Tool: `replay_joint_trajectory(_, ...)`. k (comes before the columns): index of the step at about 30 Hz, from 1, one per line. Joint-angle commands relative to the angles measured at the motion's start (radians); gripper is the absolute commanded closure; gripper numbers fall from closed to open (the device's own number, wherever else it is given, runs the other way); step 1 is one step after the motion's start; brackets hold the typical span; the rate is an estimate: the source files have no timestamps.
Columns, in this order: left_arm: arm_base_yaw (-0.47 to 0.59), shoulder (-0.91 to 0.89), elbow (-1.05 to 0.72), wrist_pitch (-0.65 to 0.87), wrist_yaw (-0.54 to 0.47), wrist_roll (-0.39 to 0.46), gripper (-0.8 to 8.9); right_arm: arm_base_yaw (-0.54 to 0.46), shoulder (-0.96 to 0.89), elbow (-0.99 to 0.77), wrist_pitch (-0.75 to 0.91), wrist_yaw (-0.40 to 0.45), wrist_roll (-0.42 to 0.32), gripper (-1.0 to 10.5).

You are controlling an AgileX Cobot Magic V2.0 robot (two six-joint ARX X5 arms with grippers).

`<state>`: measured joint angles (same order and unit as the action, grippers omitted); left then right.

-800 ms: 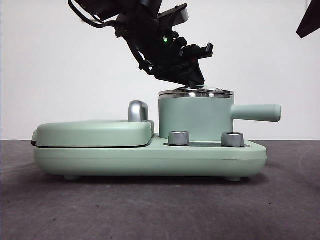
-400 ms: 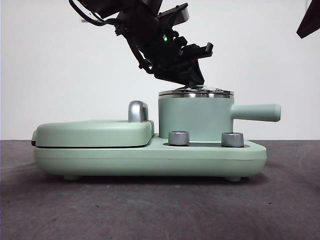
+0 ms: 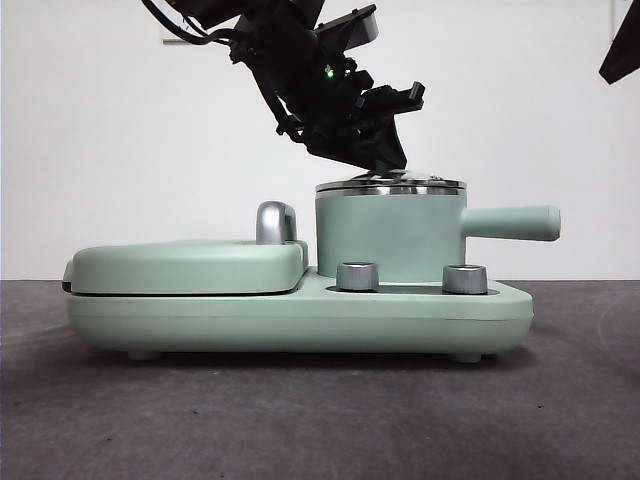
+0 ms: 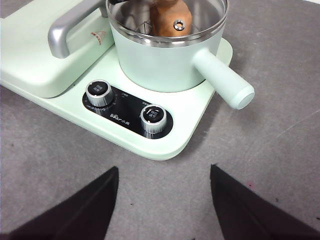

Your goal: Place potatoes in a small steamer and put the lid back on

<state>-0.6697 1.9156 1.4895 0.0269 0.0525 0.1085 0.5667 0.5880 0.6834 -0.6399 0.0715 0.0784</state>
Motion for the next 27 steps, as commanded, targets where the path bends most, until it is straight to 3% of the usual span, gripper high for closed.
replay_joint_trajectory(1, 0.010, 0.014, 0.006, -0.034, -0.020, 0.013, 7.99, 0.007, 0.005, 0.003, 0.008, 0.001, -0.007, 6.6)
replay_joint_trajectory(9, 0.009, 0.013, 0.006, 0.014, -0.020, 0.011, 6.19, 0.007, 0.005, 0.003, -0.001, 0.001, -0.007, 6.6)
replay_joint_trajectory(20, 0.008, -0.063, 0.010, -0.018, -0.020, -0.007, 6.19, 0.007, 0.005, 0.003, -0.012, 0.001, -0.007, 6.6)
replay_joint_trajectory(27, 0.008, -0.183, 0.010, -0.151, -0.019, -0.063, 6.18, 0.007, 0.006, 0.003, -0.012, -0.005, -0.007, 6.6)
